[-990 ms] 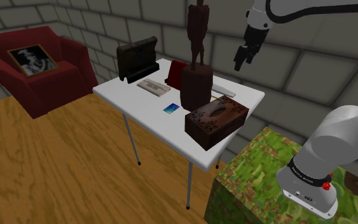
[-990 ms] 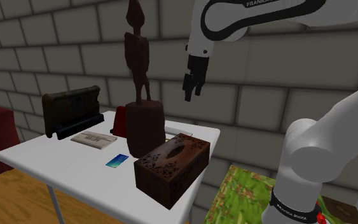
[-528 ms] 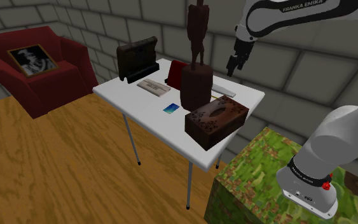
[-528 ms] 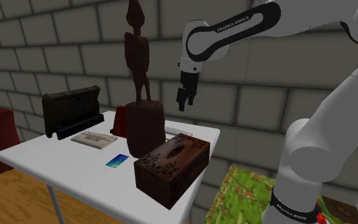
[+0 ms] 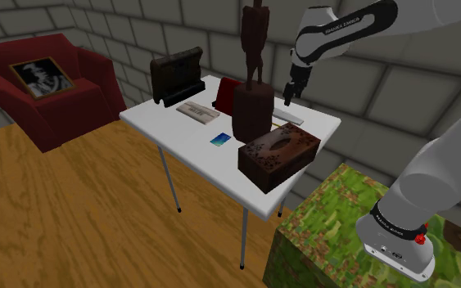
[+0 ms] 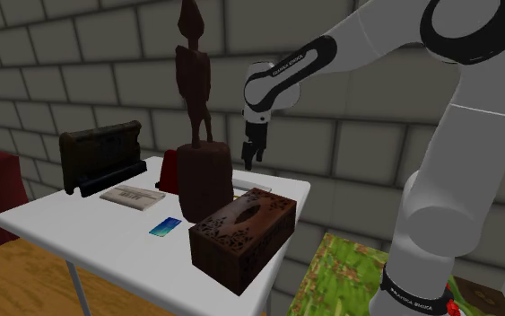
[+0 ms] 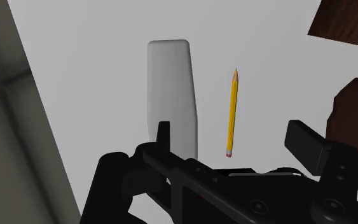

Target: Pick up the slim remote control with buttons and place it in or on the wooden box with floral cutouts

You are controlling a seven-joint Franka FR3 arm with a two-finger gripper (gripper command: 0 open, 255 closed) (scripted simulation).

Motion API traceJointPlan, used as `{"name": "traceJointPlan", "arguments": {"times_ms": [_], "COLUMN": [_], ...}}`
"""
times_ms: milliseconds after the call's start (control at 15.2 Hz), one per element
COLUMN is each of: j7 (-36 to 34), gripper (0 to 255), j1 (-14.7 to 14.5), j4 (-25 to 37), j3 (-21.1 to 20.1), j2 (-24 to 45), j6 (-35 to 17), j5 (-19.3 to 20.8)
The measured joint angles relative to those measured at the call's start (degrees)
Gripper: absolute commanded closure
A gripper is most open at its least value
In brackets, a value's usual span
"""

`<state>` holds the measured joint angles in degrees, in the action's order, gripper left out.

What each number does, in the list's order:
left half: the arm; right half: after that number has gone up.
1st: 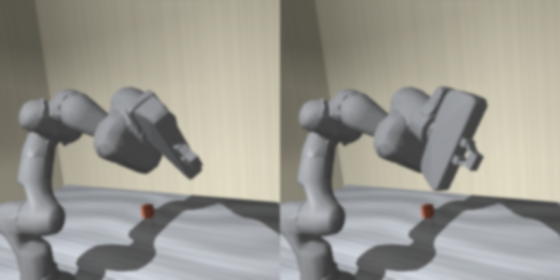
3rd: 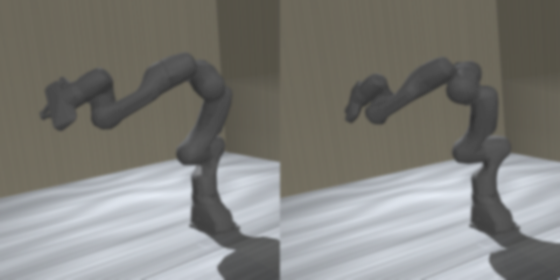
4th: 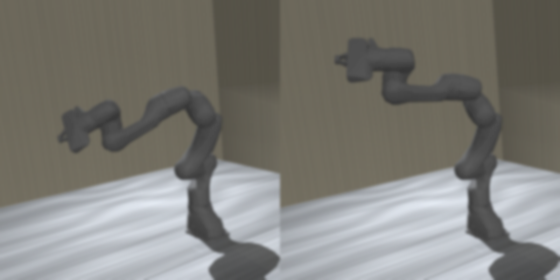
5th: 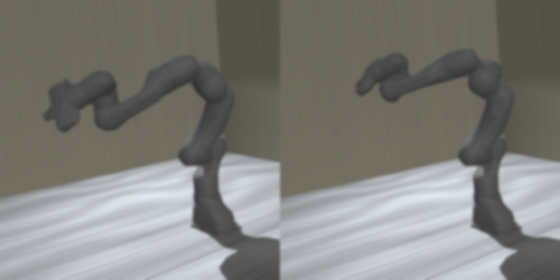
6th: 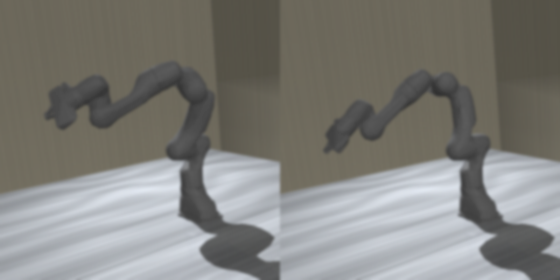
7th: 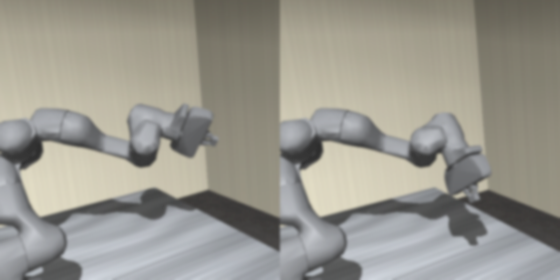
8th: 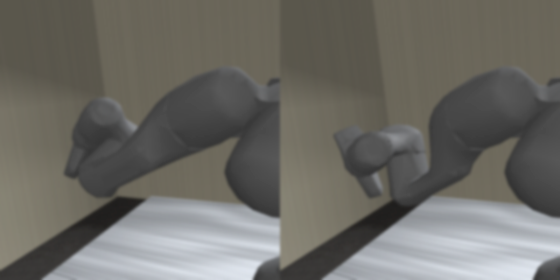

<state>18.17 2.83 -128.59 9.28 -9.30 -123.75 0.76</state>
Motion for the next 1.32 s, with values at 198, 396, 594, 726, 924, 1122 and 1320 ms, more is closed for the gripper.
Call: {"name": "traceJointPlan", "arguments": {"times_ms": [198,396,594,726,924,1122,1320], "j7": [3.09,6.49,8.01,8.42,8.56,8.78,8.81], "gripper": [0,0,0,0,0,0,0], "j1": [0.29,0.98,1.35,1.46,1.41,1.47,1.48], "j4": [2.77,6.79,8.94,8.22,7.57,7.41,7.37], "j3": [1.03,1.79,1.83,1.83,1.64,1.57,1.57], "j2": [6.32,13.13,17.20,17.99,19.49,20.32,20.39], "j6": [-2.55,-4.23,-5.56,-6.99,-9.11,-10.07,-10.20], "j5": [-1.50,-3.33,-4.46,-4.74,-5.21,-5.49,-5.51]}}
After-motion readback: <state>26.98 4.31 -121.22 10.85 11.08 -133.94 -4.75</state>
